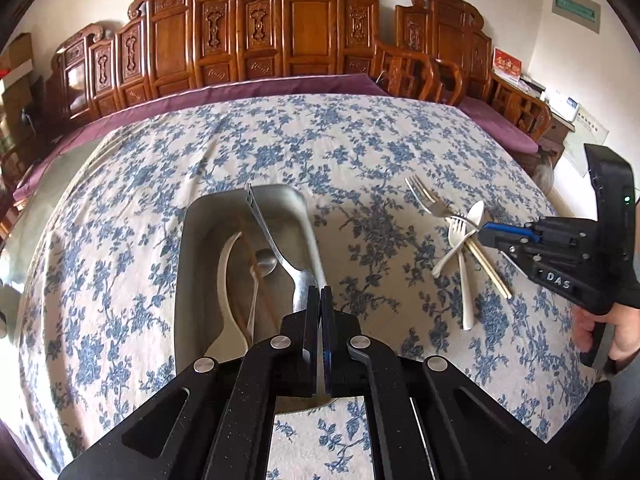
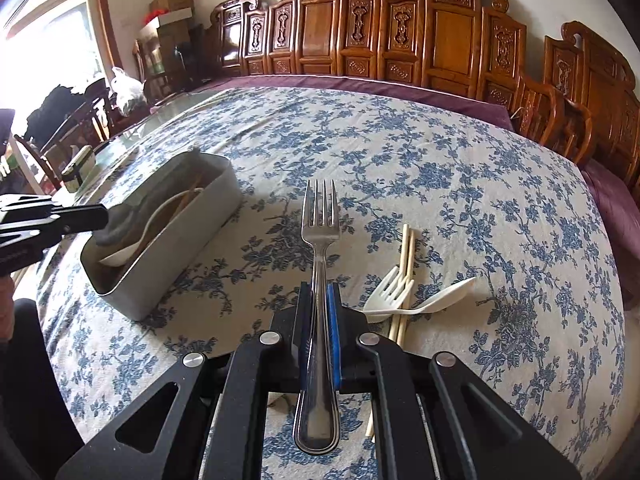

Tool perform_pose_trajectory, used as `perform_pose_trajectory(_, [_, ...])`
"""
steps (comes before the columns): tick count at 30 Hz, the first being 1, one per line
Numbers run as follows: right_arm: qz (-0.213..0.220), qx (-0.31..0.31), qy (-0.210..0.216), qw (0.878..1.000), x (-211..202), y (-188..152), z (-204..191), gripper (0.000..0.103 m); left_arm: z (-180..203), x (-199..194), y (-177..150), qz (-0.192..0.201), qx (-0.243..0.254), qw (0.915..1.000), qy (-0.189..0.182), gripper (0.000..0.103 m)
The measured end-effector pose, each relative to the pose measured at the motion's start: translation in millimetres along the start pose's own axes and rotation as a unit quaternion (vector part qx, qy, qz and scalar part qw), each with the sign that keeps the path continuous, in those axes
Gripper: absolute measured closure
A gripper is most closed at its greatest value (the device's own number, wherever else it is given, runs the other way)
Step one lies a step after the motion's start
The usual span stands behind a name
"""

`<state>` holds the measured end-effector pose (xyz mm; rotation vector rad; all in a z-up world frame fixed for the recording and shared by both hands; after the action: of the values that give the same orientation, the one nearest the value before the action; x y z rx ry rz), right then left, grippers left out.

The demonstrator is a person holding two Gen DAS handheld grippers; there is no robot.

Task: Organize utensils
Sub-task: 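Carry the metal spoon over the grey tray and open the left tool, then lower the metal fork into the grey tray and open the right tool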

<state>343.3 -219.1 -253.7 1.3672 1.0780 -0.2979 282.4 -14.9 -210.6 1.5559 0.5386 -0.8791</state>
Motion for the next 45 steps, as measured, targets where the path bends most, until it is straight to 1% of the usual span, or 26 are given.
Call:
perform_pose_trajectory(11, [0.003, -0.011, 0.01, 1.0, -4, 2, -19, 0.093, -18, 19, -21, -0.029, -0.016, 0.9995, 0.002, 0.102])
perform_pose_trajectory(16, [0.001, -0.009, 0.014, 1.0, -1, -1, -26, 0.093, -25, 29, -30, -0.05, -0.016, 0.9986, 0.004, 0.102])
perform_pose_trajectory(24, [-0.004, -0.015, 0.009, 1.0, 5, -4, -36, 0.093, -40, 21, -27, -0.037, -0.025, 0.999, 0.008, 0.101])
perform_pose_trajectory(26, [-0.003, -0.019, 0.009, 1.0, 5, -5, -41, 0.093, -46, 19, -26, -0.033, -0.024, 0.9991, 0.014, 0.095])
perform_pose_trajectory(27, [-0.002, -0.021, 0.008, 1.0, 4, -5, -44, 0.093, -49, 18, -26, -0.031, -0.024, 0.9991, 0.016, 0.089])
perform_pose_trajectory(28, [-0.001, -0.023, 0.009, 1.0, 3, -5, -47, 0.093, -52, 18, -26, -0.03, -0.024, 0.9991, 0.02, 0.086])
perform_pose_trajectory(30, [0.001, -0.027, 0.009, 1.0, 1, -4, -53, 0.093, -59, 17, -27, -0.028, -0.025, 0.9989, 0.028, 0.085])
perform_pose_trajectory(32, [0.004, -0.032, 0.013, 0.999, -1, -2, -61, 0.093, -64, 17, -28, -0.026, -0.03, 0.9987, 0.032, 0.081])
perform_pose_trajectory(35, [0.01, -0.042, 0.019, 0.999, -5, 0, -74, 0.093, -72, 16, -29, -0.017, -0.035, 0.9985, 0.038, 0.069])
perform_pose_trajectory(39, [0.021, -0.053, 0.021, 0.998, -10, 4, -90, 0.093, -81, 15, -29, -0.006, -0.039, 0.998, 0.049, 0.044])
perform_pose_trajectory(41, [0.025, -0.055, 0.019, 0.998, -11, 6, -97, 0.093, -84, 15, -29, -0.001, -0.046, 0.9979, 0.047, 0.037])
perform_pose_trajectory(43, [0.025, -0.059, 0.018, 0.998, -10, 9, -103, 0.093, -87, 14, -28, 0.003, -0.048, 0.9977, 0.047, 0.027])
perform_pose_trajectory(45, [0.023, -0.063, 0.015, 0.998, -7, 11, -108, 0.093, -91, 12, -27, 0.007, -0.047, 0.9973, 0.055, 0.024])
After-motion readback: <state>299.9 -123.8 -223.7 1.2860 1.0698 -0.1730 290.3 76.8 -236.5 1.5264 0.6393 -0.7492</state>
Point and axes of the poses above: each gripper's, at about its wrist camera, not at the fingertips, and x roughly the way its jaws point, z to its right, y to its top, the point moved 5 cm from there along x, roughly the way its jaws point, and after that the axes turned 5 degrees about x, right-handed, at the moved point
